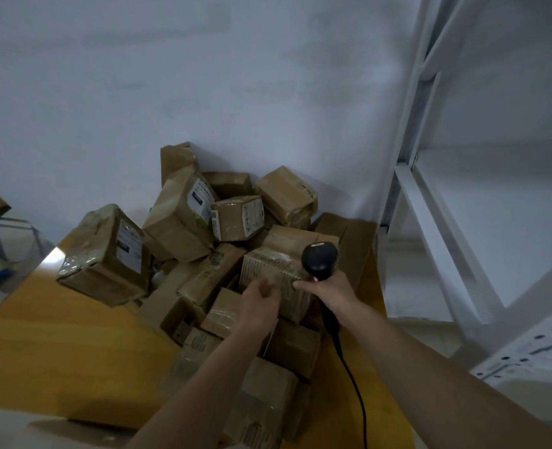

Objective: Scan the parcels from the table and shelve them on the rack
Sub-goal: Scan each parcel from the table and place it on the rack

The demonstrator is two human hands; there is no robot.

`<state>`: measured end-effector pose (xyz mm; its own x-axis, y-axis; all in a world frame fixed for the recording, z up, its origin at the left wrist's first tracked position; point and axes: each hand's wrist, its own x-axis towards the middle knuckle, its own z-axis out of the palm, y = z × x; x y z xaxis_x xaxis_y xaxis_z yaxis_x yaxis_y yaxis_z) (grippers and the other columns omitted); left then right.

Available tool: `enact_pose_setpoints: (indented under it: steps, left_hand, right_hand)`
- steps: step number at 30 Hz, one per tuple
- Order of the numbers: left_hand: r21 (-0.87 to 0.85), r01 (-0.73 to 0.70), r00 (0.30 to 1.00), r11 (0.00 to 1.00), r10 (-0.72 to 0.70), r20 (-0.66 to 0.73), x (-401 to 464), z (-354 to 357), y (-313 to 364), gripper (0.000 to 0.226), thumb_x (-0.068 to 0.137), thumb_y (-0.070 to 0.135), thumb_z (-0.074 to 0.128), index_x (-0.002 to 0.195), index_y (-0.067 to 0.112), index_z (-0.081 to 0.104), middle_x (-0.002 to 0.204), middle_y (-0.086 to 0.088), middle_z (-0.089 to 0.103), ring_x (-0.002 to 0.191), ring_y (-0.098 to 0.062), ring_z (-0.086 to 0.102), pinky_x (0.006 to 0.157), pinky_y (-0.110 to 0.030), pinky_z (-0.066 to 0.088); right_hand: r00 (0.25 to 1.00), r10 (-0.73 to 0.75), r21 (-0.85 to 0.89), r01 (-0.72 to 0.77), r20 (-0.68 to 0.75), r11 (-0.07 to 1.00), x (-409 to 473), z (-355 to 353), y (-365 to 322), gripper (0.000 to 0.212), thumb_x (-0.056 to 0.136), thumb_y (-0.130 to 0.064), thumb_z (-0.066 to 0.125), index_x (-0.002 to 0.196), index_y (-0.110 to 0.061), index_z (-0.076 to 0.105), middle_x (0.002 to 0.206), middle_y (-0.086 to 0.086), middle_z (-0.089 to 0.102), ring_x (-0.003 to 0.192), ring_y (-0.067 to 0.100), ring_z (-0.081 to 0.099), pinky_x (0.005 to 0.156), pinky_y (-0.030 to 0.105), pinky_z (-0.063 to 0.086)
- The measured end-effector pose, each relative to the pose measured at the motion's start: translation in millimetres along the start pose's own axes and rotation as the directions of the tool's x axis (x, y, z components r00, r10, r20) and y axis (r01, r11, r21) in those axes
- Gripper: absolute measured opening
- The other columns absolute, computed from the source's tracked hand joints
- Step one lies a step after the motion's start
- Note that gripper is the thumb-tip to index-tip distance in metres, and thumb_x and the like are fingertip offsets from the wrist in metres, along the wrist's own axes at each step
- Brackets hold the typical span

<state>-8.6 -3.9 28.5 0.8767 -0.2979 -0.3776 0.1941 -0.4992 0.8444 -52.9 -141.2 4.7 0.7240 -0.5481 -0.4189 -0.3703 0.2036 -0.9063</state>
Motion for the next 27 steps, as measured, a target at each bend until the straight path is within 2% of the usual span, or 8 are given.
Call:
enact_pose_setpoints:
  steps: [6, 10, 13, 16, 19, 22, 25, 27]
  left_hand:
    - [-0.111, 0.032, 0.997, 0.993, -0.023, 0.076, -2, 1, -1, 0.063, 0.095, 0.010, 0.058, 0.150, 0.014, 0.028, 0.146, -0.009, 0.042, 0.124, -0.022, 0.048, 0.105, -0.043, 0.045]
    - [-0.245, 0.084, 0.993, 0.966, -0.062, 0.097, -4, -4, 6, 0.062, 0.093, 0.005, 0.060, 0.148, 0.015, 0.032, 0.144, -0.008, 0.041, 0.122, -0.026, 0.050, 0.090, -0.037, 0.053]
    - [-0.404, 0.185, 0.983, 0.896, -0.159, 0.097, -8, -12, 21, 0.055, 0.092, 0.002, 0.060, 0.143, 0.009, 0.038, 0.133, -0.017, 0.052, 0.114, -0.034, 0.057, 0.081, -0.041, 0.056]
    - [-0.506, 0.295, 0.955, 0.811, -0.229, 0.191, -14, -20, 36, 0.046, 0.095, 0.008, 0.057, 0.139, 0.004, 0.042, 0.108, -0.019, 0.060, 0.100, -0.036, 0.064, 0.085, -0.049, 0.054]
    - [-0.540, 0.429, 0.900, 0.724, -0.291, 0.324, -15, -28, 48, 0.055, 0.093, 0.021, 0.062, 0.140, 0.004, 0.040, 0.121, -0.022, 0.056, 0.096, -0.037, 0.063, 0.094, -0.059, 0.045]
    - [-0.483, 0.538, 0.833, 0.691, -0.346, 0.432, -12, -34, 51, 0.080, 0.087, 0.040, 0.067, 0.147, 0.004, 0.027, 0.125, -0.021, 0.053, 0.102, -0.034, 0.061, 0.104, -0.066, 0.030]
    - [-0.382, 0.577, 0.785, 0.722, -0.361, 0.503, -12, -39, 55, 0.092, 0.085, 0.055, 0.064, 0.148, 0.001, 0.024, 0.123, -0.023, 0.052, 0.115, -0.040, 0.055, 0.105, -0.068, 0.029]
    - [-0.332, 0.539, 0.789, 0.774, -0.327, 0.520, -19, -35, 62, 0.078, 0.091, 0.051, 0.057, 0.147, 0.005, 0.027, 0.139, -0.022, 0.043, 0.130, -0.044, 0.040, 0.102, -0.063, 0.031]
  right_hand:
    - [1.000, 0.001, -0.051, -0.002, -0.013, 0.999, 1, 1, 2, 0.067, 0.067, -0.013, 0.087, 0.126, -0.009, 0.056, 0.127, 0.006, 0.061, 0.112, 0.017, 0.054, 0.090, 0.027, 0.040]
    - [0.992, -0.091, -0.068, 0.085, -0.090, 0.994, -4, 2, 0, 0.078, 0.063, -0.016, 0.090, 0.131, -0.012, 0.051, 0.129, 0.006, 0.060, 0.123, 0.022, 0.053, 0.105, 0.034, 0.041]
    - [0.959, -0.226, -0.192, 0.193, -0.171, 0.962, -11, -2, -9, 0.090, 0.059, -0.022, 0.092, 0.135, -0.012, 0.044, 0.131, 0.006, 0.056, 0.125, 0.022, 0.051, 0.101, 0.027, 0.039]
    - [0.869, -0.463, -0.348, 0.385, -0.176, 0.855, -32, -4, -17, 0.091, 0.059, -0.023, 0.092, 0.134, -0.010, 0.041, 0.127, 0.001, 0.052, 0.120, 0.013, 0.048, 0.094, 0.019, 0.037]
    - [0.724, -0.684, -0.466, 0.579, -0.083, 0.669, -55, -2, -17, 0.086, 0.060, -0.024, 0.090, 0.131, -0.009, 0.044, 0.120, -0.001, 0.048, 0.112, 0.004, 0.041, 0.092, 0.018, 0.037]
    - [0.608, -0.794, -0.537, 0.669, -0.003, 0.514, -69, -2, -18, 0.074, 0.065, -0.025, 0.088, 0.125, -0.004, 0.051, 0.118, 0.012, 0.056, 0.110, 0.013, 0.048, 0.090, 0.025, 0.042]
    - [0.606, -0.789, -0.581, 0.682, 0.108, 0.444, -80, 0, -15, 0.067, 0.072, -0.036, 0.078, 0.127, -0.008, 0.051, 0.118, 0.014, 0.061, 0.113, 0.026, 0.056, 0.091, 0.037, 0.052]
    - [0.647, -0.739, -0.580, 0.679, 0.185, 0.449, -89, 4, -11, 0.070, 0.075, -0.041, 0.069, 0.133, -0.007, 0.048, 0.127, 0.014, 0.058, 0.121, 0.027, 0.055, 0.098, 0.045, 0.050]
